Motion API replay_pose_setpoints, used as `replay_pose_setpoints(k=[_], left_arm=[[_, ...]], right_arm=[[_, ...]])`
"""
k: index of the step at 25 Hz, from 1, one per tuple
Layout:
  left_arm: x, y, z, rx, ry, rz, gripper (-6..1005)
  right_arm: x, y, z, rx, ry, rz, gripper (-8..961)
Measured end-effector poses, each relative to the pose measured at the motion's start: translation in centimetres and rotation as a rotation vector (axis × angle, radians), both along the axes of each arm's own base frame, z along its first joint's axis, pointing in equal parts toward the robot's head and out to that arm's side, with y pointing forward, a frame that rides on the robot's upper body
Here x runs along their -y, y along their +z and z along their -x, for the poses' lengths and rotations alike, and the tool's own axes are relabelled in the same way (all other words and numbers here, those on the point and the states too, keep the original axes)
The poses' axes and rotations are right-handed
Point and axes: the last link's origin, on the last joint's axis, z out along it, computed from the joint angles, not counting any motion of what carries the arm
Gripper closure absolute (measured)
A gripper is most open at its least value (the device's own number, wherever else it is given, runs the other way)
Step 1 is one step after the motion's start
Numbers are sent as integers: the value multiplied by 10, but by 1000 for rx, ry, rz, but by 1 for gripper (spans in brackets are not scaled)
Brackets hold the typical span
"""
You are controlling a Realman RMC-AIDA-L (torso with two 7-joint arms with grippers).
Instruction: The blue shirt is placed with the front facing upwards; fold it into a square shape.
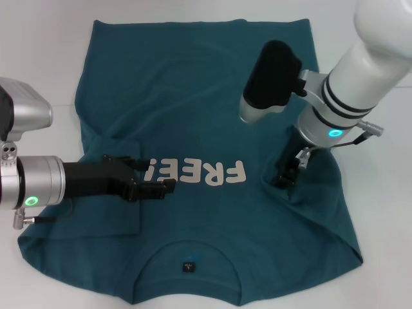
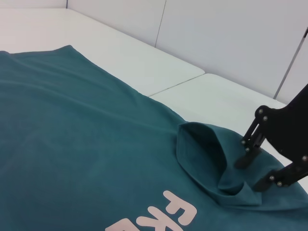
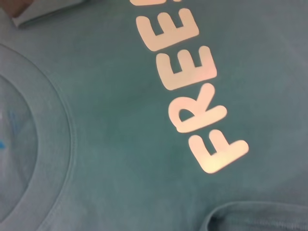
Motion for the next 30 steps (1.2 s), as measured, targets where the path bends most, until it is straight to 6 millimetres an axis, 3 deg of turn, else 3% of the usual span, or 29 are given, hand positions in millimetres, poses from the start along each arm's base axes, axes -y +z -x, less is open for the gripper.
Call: replay_pose_setpoints(k=[30], left_arm=[[0, 1, 1, -1, 3, -2, 146]], right_arm=[[-3, -21, -12, 33, 13, 7, 570]])
